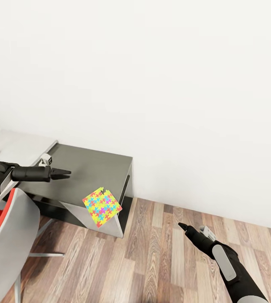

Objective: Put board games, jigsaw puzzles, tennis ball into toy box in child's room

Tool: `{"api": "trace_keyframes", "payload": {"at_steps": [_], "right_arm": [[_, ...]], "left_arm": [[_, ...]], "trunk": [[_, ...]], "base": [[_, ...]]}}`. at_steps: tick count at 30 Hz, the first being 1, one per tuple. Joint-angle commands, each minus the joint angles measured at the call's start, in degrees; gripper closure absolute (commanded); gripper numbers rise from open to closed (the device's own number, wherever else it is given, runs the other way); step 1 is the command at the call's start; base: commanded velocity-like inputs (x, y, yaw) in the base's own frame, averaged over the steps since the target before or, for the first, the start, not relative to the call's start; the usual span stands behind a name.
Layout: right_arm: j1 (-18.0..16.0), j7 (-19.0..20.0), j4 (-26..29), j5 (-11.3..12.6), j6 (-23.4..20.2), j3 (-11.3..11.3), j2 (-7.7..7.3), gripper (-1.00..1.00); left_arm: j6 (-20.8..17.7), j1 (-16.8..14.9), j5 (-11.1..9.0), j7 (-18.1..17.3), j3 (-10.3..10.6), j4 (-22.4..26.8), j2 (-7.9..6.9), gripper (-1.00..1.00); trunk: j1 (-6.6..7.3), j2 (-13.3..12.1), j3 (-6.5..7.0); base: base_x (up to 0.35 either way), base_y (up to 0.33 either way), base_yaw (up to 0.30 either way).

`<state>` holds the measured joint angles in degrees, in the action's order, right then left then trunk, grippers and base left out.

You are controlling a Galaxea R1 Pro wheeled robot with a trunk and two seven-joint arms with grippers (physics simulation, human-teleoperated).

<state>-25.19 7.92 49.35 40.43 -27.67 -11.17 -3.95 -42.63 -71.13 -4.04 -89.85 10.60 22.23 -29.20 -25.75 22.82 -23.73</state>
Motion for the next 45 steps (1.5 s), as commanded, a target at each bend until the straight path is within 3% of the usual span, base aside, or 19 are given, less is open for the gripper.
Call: {"api": "trace_keyframes", "payload": {"at_steps": [1, 45], "right_arm": [[0.0, 0.2, 0.0, 0.1, -0.4, -0.2, 0.01, -1.00], [0.0, 2.3, 0.0, 0.1, -0.2, -0.2, -0.01, -1.00]], "left_arm": [[-0.6, -0.1, -0.4, -0.1, 0.5, 0.0, -0.07, -1.00], [-0.5, -0.1, -0.4, -0.1, 0.5, 0.0, -0.68, -1.00]], "trunk": [[-0.04, 0.1, 0.00], [-0.04, 0.1, 4.17]], "base": [[0.000, 0.000, 0.000], [0.000, 0.006, 0.000]]}}
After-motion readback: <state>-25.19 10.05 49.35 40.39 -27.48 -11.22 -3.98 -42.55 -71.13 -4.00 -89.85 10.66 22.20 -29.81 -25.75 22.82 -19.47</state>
